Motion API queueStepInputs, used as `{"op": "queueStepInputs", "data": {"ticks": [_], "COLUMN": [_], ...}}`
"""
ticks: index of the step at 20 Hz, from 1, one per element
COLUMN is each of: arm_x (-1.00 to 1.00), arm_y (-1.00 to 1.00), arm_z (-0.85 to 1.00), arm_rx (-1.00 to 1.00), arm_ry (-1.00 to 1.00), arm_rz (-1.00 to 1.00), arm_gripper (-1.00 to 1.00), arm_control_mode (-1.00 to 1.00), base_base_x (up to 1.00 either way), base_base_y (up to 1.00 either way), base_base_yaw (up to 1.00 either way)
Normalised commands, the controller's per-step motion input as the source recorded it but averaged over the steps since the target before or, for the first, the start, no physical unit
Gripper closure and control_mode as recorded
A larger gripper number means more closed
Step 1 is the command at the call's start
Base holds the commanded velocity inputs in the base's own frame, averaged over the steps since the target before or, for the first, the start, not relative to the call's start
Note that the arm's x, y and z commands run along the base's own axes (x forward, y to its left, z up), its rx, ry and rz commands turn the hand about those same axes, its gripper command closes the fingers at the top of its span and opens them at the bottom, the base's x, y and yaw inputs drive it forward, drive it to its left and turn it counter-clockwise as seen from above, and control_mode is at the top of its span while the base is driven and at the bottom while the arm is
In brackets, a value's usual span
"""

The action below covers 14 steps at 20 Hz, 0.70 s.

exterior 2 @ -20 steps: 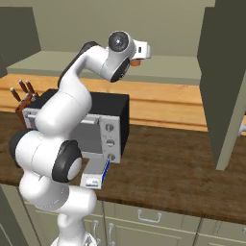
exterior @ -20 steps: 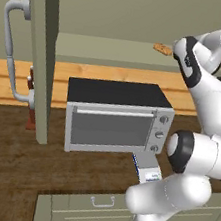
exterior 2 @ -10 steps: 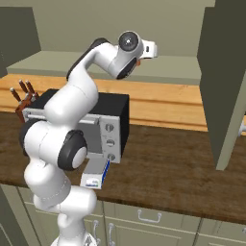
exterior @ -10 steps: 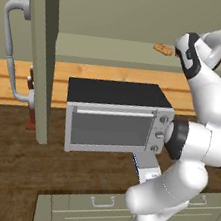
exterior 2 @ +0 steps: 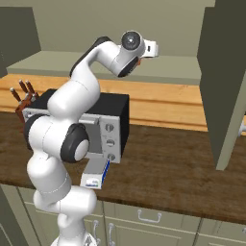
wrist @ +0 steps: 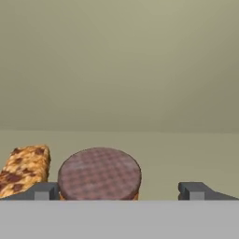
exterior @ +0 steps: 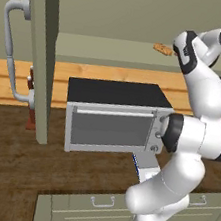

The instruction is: Pick the jam and place it on the digital scale for weighing, and close the cabinet.

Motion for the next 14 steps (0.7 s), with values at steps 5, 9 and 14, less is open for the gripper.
{"op": "queueStepInputs", "data": {"ticks": [5, 9, 14], "arm_x": [0.12, 0.21, 0.29], "arm_y": [0.08, 0.16, 0.18], "arm_z": [-0.20, -0.16, -0.13], "arm_rx": [0.00, 0.00, -0.01], "arm_ry": [0.00, 0.00, 0.00], "arm_rz": [0.00, 0.00, 0.00], "arm_gripper": [-1.00, -1.00, 1.00], "arm_control_mode": [-1.00, -1.00, -1.00], "base_base_x": [0.00, 0.00, 0.00], "base_base_y": [0.00, 0.00, 0.00], "base_base_yaw": [0.00, 0.00, 0.00]}}
